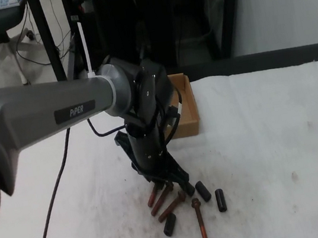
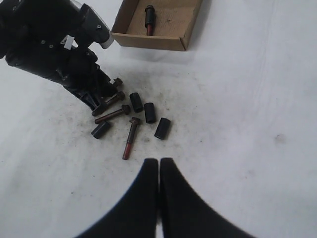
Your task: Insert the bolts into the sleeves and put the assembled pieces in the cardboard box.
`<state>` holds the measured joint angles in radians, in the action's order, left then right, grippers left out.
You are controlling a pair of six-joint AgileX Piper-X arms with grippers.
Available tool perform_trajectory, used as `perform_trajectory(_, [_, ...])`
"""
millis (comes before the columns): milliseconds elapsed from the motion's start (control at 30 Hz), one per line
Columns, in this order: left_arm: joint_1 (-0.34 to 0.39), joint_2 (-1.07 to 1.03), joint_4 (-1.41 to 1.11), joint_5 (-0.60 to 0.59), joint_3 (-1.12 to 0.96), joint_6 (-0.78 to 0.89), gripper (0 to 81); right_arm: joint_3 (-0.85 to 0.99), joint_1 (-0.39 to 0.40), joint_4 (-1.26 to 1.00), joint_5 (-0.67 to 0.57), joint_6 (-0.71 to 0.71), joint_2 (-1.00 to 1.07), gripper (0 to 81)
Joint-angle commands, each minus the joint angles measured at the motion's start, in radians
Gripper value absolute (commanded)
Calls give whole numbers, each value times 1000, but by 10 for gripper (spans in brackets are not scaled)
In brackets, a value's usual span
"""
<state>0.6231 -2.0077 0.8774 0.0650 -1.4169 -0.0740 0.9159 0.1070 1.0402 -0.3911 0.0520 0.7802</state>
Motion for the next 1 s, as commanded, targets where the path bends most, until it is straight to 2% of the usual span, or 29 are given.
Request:
perform_trajectory(0, [-2, -2, -6, 0, 1, 8, 304, -1, 2, 6, -11, 1, -9, 12])
perform_trajectory(833, [-2, -55, -19, 0, 1, 8, 304, -1, 2, 18, -8, -7, -9, 12])
perform_trajectory(900, [-2, -55, -27, 0, 1, 8, 275, -1, 2, 18, -8, -7, -9, 12])
perform_trajectory(967, [-2, -55, -31, 0, 1, 8, 169, -1, 2, 18, -8, -7, -9, 12])
